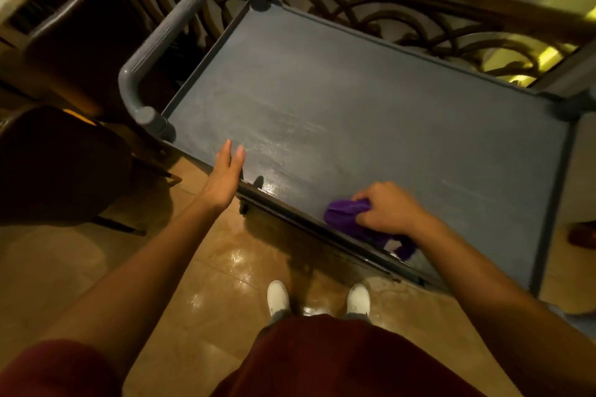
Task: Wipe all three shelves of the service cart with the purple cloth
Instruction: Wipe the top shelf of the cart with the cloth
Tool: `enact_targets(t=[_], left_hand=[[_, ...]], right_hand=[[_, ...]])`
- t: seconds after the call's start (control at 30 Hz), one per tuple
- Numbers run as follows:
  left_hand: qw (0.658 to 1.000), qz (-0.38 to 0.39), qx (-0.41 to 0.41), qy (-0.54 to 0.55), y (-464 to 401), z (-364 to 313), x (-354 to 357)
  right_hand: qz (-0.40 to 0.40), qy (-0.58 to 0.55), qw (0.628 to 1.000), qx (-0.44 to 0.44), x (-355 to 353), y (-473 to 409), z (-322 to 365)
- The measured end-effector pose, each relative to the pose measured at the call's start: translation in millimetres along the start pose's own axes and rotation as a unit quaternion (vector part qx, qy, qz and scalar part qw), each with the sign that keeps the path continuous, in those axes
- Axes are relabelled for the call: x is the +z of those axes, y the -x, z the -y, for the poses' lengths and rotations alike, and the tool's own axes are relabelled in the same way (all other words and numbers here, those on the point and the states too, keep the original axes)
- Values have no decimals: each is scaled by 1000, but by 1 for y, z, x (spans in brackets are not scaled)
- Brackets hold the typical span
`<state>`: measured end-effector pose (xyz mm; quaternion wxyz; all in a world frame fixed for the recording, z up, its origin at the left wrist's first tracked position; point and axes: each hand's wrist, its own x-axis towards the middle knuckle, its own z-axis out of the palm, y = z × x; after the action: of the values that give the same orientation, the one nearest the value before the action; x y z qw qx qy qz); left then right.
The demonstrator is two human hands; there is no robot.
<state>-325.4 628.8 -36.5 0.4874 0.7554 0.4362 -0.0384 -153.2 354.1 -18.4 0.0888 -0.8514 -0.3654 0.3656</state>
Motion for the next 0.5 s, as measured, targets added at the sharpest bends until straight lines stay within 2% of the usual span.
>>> enact_targets(t=[0.1, 0.17, 0.23, 0.3, 0.33, 0.43, 0.5], left_hand=[[993, -74, 67, -60, 14, -23, -15], [992, -82, 88, -32, 30, -49, -21], [997, 13, 51, 59, 49, -75, -20], [978, 148, 7, 145, 72, -96, -15], [965, 192, 4, 176, 83, -102, -11], [939, 220, 15, 265, 102, -100, 4], [930, 219, 20, 294, 106, -90, 8]], right_hand=[[-108, -57, 992, -4, -33, 26, 10], [-164, -94, 981, -47, -48, 41, 31], [-215, -95, 966, -111, -52, 53, 56], [-273, -67, 945, -168, -42, 64, 84], [-297, -53, 935, -185, -31, 69, 96], [-339, -52, 920, -191, 2, 79, 116], [-337, -103, 919, -176, 21, 93, 116]])
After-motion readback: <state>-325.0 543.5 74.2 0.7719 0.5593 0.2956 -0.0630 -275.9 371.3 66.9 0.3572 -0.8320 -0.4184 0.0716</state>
